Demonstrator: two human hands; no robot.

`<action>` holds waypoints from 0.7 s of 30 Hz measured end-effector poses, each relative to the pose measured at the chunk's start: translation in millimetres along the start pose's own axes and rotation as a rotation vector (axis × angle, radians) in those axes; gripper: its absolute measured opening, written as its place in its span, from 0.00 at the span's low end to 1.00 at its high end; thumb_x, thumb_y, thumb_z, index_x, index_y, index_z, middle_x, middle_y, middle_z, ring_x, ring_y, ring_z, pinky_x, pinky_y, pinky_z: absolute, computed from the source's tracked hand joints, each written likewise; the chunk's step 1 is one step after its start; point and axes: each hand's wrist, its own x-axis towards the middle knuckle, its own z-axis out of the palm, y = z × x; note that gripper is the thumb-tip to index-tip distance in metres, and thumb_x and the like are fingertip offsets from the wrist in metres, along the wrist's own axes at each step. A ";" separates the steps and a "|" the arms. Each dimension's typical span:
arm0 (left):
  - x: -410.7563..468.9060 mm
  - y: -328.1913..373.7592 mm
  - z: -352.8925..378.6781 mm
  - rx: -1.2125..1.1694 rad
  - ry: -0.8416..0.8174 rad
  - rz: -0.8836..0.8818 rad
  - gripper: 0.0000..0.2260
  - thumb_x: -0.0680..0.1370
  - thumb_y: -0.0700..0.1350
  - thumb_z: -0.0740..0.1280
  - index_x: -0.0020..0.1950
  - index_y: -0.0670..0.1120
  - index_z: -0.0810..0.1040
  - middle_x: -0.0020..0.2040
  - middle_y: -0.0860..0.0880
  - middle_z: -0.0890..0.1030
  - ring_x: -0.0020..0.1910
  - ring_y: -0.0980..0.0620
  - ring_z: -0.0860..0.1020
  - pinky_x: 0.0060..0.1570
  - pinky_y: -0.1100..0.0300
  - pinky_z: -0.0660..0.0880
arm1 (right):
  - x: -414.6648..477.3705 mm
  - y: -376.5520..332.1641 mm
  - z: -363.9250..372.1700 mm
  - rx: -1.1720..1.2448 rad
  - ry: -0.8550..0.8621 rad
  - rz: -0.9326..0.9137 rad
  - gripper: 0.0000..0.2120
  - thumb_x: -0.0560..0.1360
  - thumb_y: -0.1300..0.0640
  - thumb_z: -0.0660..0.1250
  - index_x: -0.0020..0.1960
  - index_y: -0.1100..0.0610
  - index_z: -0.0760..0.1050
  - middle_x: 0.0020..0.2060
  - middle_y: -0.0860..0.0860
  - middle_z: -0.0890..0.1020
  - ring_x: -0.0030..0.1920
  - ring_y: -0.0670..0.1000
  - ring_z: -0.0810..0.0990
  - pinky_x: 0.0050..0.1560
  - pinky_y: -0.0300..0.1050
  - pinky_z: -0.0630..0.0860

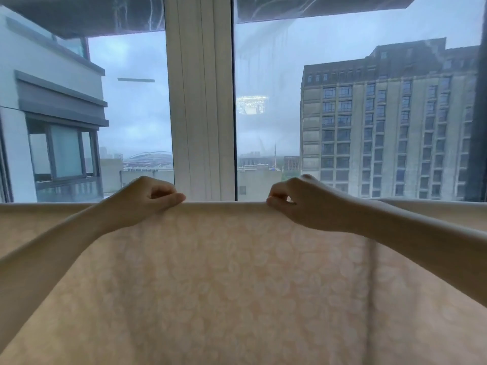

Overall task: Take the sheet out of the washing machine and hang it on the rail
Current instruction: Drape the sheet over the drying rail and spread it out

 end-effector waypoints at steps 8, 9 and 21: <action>-35.3 -70.3 -52.3 -0.040 -0.008 -0.042 0.18 0.69 0.68 0.64 0.53 0.63 0.80 0.46 0.62 0.83 0.45 0.62 0.81 0.46 0.66 0.74 | 47.0 -68.0 26.5 0.022 -0.003 0.033 0.10 0.79 0.52 0.63 0.51 0.57 0.79 0.44 0.49 0.82 0.40 0.41 0.78 0.40 0.32 0.75; -37.8 -76.6 -56.4 -0.084 0.004 -0.032 0.15 0.71 0.65 0.67 0.53 0.61 0.81 0.46 0.63 0.83 0.46 0.62 0.81 0.45 0.68 0.74 | 51.5 -75.7 30.1 0.015 0.036 0.031 0.09 0.79 0.53 0.64 0.52 0.57 0.79 0.43 0.47 0.81 0.39 0.38 0.77 0.37 0.29 0.72; -36.6 -87.5 -55.4 -0.111 0.122 0.097 0.05 0.76 0.42 0.69 0.41 0.48 0.80 0.34 0.55 0.79 0.29 0.61 0.75 0.33 0.70 0.68 | 59.1 -109.5 58.9 -0.112 0.286 0.136 0.05 0.78 0.55 0.65 0.48 0.54 0.79 0.38 0.47 0.82 0.36 0.44 0.79 0.41 0.44 0.79</action>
